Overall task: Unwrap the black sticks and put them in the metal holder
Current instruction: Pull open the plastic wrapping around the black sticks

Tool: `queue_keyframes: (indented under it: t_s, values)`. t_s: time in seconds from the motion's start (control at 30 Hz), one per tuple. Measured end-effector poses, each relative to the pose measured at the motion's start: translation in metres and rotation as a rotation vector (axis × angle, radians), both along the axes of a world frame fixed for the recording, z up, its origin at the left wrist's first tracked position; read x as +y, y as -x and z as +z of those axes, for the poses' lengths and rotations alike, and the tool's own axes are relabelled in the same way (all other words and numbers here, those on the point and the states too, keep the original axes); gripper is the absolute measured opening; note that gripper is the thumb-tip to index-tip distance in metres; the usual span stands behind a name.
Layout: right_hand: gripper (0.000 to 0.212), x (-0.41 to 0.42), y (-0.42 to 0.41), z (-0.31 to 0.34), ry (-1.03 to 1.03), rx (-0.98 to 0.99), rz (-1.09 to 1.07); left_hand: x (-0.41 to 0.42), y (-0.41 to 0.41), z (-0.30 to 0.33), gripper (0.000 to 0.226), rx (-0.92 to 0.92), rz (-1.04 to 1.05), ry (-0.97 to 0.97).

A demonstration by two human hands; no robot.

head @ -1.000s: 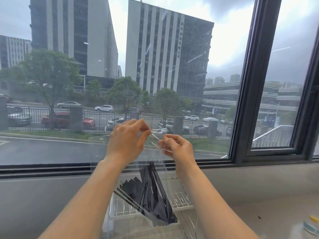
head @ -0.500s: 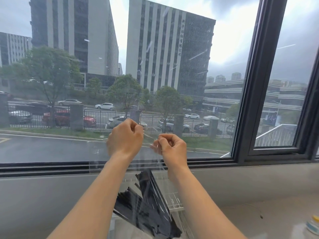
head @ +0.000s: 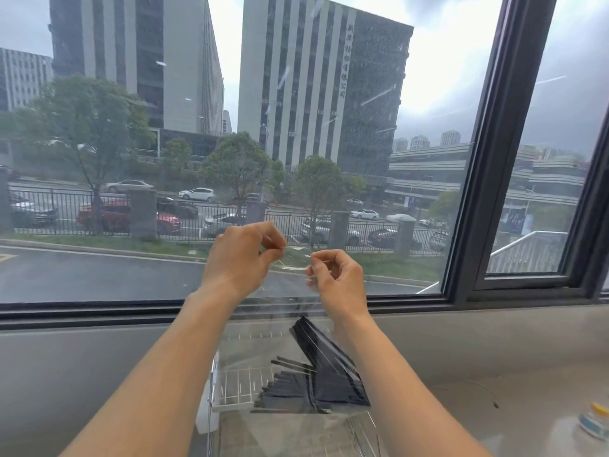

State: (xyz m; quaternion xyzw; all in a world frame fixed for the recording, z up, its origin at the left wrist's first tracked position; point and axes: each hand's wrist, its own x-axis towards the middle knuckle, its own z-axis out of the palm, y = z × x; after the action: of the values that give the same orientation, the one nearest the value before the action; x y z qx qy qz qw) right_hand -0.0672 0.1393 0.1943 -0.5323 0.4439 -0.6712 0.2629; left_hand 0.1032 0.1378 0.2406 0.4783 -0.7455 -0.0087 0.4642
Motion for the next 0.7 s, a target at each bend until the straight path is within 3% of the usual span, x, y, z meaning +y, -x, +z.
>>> queue_keyframes:
  t_s: [0.1, 0.23, 0.3, 0.4, 0.63, 0.7]
  values:
    - [0.012, -0.002, 0.001, 0.0, 0.001, 0.052, -0.027, -0.003, -0.004, -0.004, 0.018, 0.022, -0.065, 0.037]
    - [0.012, -0.003, 0.007, 0.001, -0.008, 0.013, -0.062, -0.002, -0.01, -0.011, 0.05, 0.009, -0.121, -0.018]
    - [0.011, -0.003, 0.009, 0.0, -0.016, -0.002, -0.034, -0.004, -0.013, -0.016, 0.031, -0.08, -0.065, -0.053]
    - [0.012, -0.003, 0.008, -0.001, -0.02, 0.012, -0.016, -0.005, -0.015, -0.02, 0.008, -0.037, -0.013, -0.045]
    - [0.014, -0.003, 0.006, -0.004, -0.044, -0.008, -0.038, -0.008, -0.014, -0.018, 0.018, -0.105, 0.138, 0.152]
    - [0.012, -0.004, 0.005, -0.004, -0.057, -0.055, -0.02, -0.008, -0.014, -0.018, 0.019, -0.079, 0.082, 0.191]
